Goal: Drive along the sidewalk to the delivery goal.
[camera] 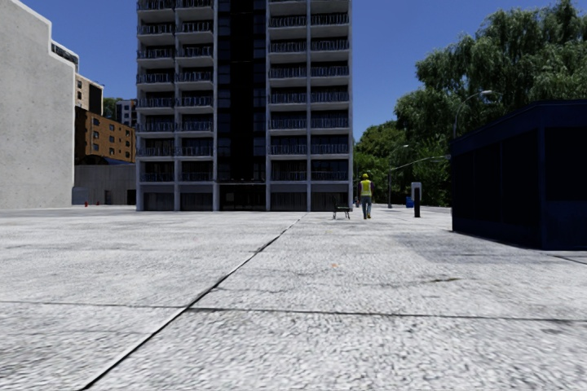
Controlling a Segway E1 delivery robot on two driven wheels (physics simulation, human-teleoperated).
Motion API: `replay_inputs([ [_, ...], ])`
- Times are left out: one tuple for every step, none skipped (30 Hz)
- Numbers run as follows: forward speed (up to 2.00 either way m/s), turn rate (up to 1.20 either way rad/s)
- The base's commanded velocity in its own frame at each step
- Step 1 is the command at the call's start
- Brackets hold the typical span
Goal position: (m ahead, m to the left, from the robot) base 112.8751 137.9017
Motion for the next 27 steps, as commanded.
replay_inputs([
  [1.44,0.00],
  [1.45,0.00],
  [1.45,0.00],
  [1.47,0.00],
  [1.47,0.00],
  [1.47,0.00],
  [1.47,0.00],
  [1.47,0.00],
  [1.47,0.00],
  [1.47,0.00],
  [1.47,0.00],
  [1.47,0.12],
  [1.47,0.21],
  [1.47,0.21],
  [1.48,0.32],
  [2.00,0.37],
  [2.00,0.37],
  [2.00,0.38],
  [2.00,0.38],
  [2.00,0.38],
  [2.00,0.38],
  [2.00,0.38],
  [2.00,0.38],
  [2.00,0.38],
  [2.00,0.38],
  [2.00,0.38],
  [2.00,0.38],
])
